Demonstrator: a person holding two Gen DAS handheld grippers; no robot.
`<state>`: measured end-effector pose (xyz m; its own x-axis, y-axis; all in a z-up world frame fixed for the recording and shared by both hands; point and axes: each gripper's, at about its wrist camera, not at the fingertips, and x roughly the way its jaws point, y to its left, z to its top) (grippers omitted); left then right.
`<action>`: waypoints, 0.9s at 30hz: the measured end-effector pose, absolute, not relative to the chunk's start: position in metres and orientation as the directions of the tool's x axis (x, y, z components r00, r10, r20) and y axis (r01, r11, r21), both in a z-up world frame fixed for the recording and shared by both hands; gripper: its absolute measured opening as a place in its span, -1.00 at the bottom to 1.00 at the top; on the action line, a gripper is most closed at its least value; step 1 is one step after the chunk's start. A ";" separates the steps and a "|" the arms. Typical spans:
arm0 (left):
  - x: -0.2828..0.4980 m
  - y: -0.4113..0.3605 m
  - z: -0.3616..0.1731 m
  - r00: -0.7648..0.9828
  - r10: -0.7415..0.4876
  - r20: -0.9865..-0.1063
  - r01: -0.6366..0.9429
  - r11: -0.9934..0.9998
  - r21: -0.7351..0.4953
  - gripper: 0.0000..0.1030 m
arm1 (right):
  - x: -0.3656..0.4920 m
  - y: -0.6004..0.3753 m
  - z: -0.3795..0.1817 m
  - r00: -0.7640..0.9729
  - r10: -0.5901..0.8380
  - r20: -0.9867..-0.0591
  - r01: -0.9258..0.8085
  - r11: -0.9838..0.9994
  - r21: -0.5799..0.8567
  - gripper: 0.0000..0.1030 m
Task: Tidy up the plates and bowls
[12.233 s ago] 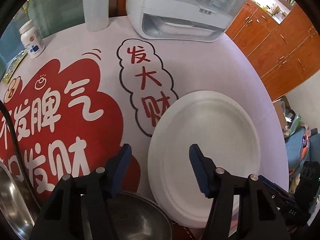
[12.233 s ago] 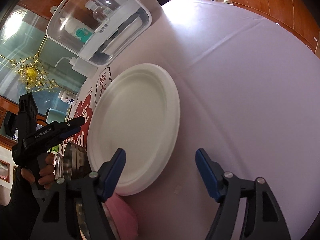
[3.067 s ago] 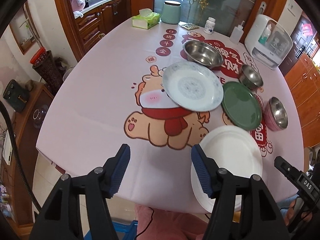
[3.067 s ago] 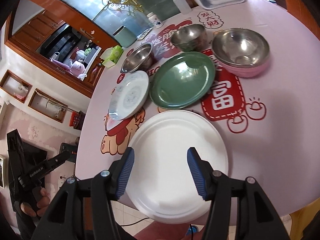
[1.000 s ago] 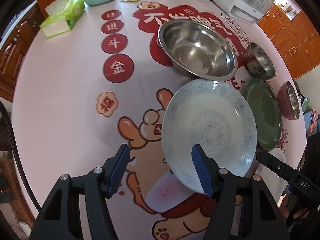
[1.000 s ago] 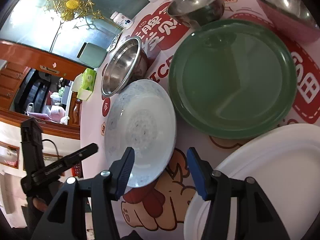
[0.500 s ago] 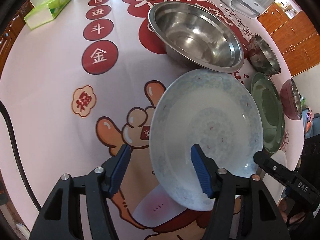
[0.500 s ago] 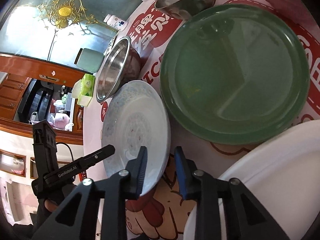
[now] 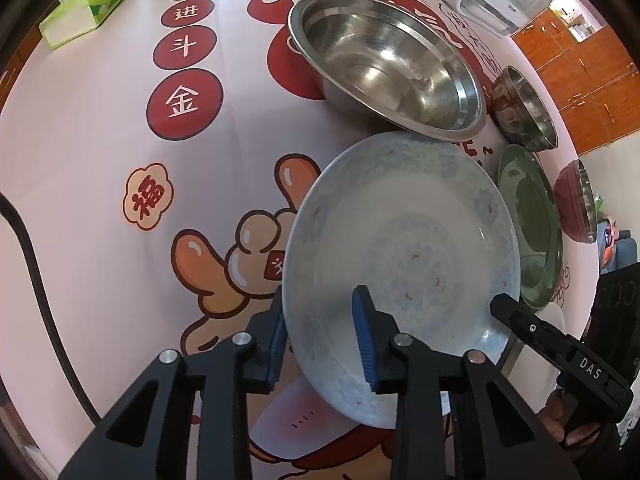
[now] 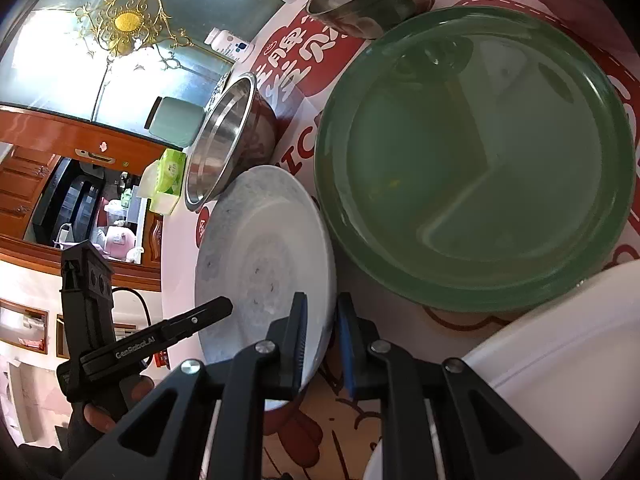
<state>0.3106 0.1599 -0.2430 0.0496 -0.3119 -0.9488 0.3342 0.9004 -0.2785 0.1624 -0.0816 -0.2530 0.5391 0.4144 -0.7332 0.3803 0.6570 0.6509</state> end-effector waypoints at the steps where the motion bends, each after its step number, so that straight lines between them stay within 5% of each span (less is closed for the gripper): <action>1: 0.311 0.162 -0.243 0.048 -0.314 -0.948 0.333 0.900 -0.281 -0.44 | 0.163 -0.081 -0.253 0.539 0.414 -0.734 0.380 0.658 0.650 -0.71; 27: 0.297 0.176 -0.237 0.083 -0.350 -0.933 0.369 0.881 -0.297 -0.60 | 0.164 -0.079 -0.248 0.498 0.402 -0.768 0.377 0.698 0.609 -0.83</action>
<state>0.2973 0.1756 -0.2371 0.0832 -0.3496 -0.9332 0.3695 0.8805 -0.2969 0.1641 -0.0788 -0.2484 0.4983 0.4019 -0.7682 0.3767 0.6978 0.6093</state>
